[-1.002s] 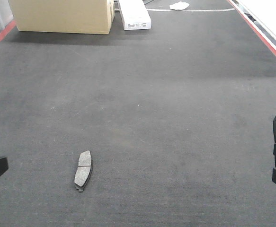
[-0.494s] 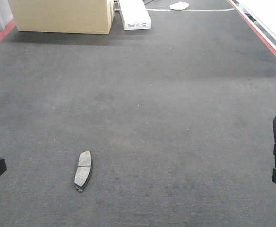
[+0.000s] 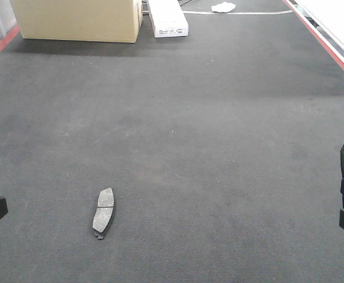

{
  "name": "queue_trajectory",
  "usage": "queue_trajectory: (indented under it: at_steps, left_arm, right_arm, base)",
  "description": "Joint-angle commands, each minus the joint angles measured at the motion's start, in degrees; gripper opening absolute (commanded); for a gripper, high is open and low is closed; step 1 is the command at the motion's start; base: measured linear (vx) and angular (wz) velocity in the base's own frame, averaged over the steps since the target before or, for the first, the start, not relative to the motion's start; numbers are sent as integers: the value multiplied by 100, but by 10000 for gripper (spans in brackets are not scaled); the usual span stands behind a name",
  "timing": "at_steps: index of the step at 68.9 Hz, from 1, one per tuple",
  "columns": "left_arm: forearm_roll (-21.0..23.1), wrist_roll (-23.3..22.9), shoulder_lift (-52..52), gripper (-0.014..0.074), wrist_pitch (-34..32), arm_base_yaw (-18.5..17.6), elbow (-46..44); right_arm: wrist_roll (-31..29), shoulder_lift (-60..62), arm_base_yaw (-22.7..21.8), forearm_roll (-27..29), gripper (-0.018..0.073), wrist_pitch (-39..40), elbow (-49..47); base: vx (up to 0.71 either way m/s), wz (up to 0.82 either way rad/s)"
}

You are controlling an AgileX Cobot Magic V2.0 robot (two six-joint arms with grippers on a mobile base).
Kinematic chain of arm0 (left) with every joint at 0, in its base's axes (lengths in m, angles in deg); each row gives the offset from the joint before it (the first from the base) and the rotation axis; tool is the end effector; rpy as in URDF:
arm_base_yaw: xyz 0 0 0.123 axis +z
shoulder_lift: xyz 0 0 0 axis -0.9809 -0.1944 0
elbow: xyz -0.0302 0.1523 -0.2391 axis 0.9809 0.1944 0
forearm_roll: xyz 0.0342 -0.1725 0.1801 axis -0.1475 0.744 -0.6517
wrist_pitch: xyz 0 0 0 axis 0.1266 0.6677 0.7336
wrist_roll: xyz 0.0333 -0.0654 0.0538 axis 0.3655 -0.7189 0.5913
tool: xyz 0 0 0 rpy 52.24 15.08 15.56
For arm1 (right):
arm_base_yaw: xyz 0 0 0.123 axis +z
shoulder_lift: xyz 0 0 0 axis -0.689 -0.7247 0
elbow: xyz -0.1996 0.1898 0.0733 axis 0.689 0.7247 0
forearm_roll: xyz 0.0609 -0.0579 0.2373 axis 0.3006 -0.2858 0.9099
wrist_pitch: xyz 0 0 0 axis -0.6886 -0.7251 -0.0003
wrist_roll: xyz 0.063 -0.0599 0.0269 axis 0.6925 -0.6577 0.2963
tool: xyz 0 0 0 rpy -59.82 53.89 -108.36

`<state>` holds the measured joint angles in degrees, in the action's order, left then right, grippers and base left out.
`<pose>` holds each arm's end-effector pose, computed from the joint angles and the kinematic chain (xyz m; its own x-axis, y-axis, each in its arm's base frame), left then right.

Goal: Move and align brake pads A on conveyor
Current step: 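Raise the open left gripper away from the placed pad, then lower the right gripper beside the first pad and open to release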

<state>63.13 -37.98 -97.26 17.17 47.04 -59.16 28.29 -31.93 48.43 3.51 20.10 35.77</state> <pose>0.1007 -0.0510 0.2992 -0.5239 -0.1084 -0.8449 0.2682 0.9205 -0.2843 0.1342 0.0141 0.2972 -0.5014 -0.0574 -0.8633 -0.1174 0.9931 0.0022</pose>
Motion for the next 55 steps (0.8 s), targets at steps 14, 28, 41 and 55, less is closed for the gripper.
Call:
queue_trajectory:
  at_steps: [14, 28, 41, 55]
  left_arm:
    - [-45, -45, 0, -6, -360, -36, -145]
    - [-45, -45, 0, -6, -360, -36, -145]
    - [-45, -45, 0, -6, -360, -36, -145]
    - [-45, -45, 0, -6, -360, -36, -145]
  right_arm:
    - [-4, -208, -26, 702, 85, 437, -247]
    - [-490, -1351, -19, 1609, 101, 192, -703]
    - [-1112, -2481, 60, 2431, 105, -241, -1251]
    - [-952, -3481, 1020, 2445, 109, -98, -1569]
  base:
    - [0, 0]
    - [0, 0]
    - [0, 0]
    - [0, 0]
